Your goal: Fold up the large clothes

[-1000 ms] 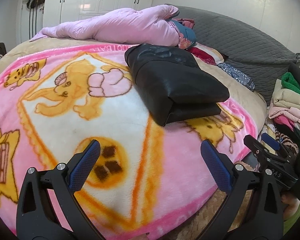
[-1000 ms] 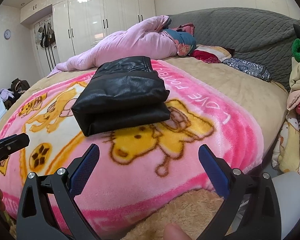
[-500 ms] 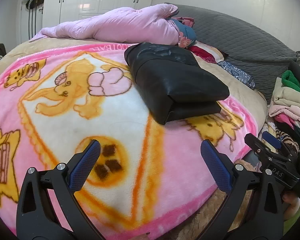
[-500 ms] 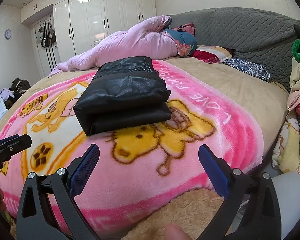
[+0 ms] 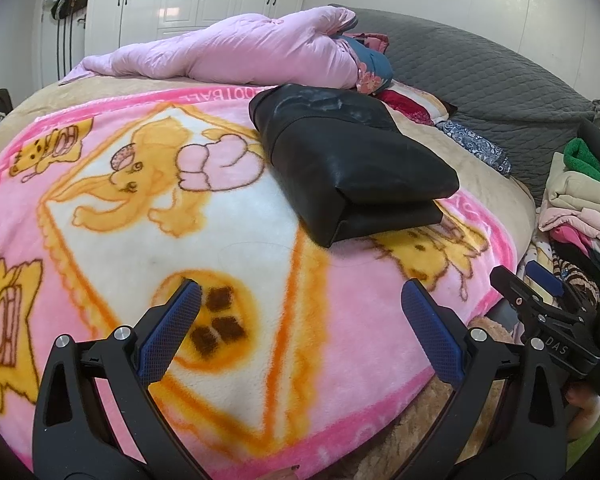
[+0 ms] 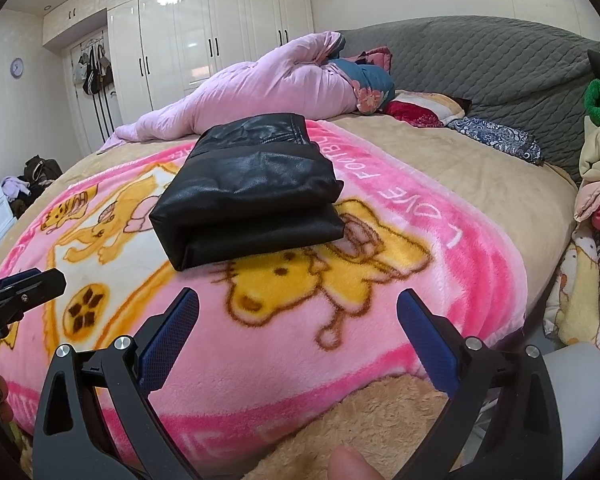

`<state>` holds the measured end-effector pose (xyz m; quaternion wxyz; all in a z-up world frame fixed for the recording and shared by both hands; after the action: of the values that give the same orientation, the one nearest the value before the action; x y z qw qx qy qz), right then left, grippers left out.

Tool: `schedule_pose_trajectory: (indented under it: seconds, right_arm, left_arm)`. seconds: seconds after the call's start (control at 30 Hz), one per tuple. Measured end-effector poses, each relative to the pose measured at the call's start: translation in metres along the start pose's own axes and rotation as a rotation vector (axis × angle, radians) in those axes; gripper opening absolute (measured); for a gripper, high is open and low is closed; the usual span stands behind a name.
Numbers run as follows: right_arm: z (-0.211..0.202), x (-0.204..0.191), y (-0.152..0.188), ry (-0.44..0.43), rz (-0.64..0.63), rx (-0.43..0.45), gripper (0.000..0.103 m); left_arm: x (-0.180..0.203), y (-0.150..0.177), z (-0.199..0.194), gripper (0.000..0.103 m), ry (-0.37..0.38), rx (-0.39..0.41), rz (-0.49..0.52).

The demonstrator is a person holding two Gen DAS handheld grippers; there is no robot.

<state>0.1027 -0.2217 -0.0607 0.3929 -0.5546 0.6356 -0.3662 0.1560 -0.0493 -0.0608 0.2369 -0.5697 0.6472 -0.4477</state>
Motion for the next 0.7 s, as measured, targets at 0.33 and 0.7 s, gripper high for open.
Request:
schedule_pose_trajectory:
  seconds: [0.33, 0.7]
  right_arm:
    - [-0.0009, -0.0001, -0.0003, 0.003, -0.001, 0.001, 0.099]
    - [-0.0028, 0.0019, -0.0018, 0.007, 0.003, -0.003, 0.099]
  left_arm:
    - [-0.0010, 0.0003, -0.0003, 0.094, -0.003, 0.000, 0.000]
    - [-0.0056, 0.0005, -0.0012, 0.094, -0.015, -0.004, 0.007]
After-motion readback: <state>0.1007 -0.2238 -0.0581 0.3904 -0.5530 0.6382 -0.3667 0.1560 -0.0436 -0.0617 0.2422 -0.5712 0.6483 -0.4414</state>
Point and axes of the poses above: each gripper's, at about its wrist camera, not at the fingertips, and z roughly the way its jaws point, x to its right, y to its underside, the point moved 10 cm from there along z, roughly the way its jaws point, and after that the axes turned 11 degrees about x, right-handed, at the moved point
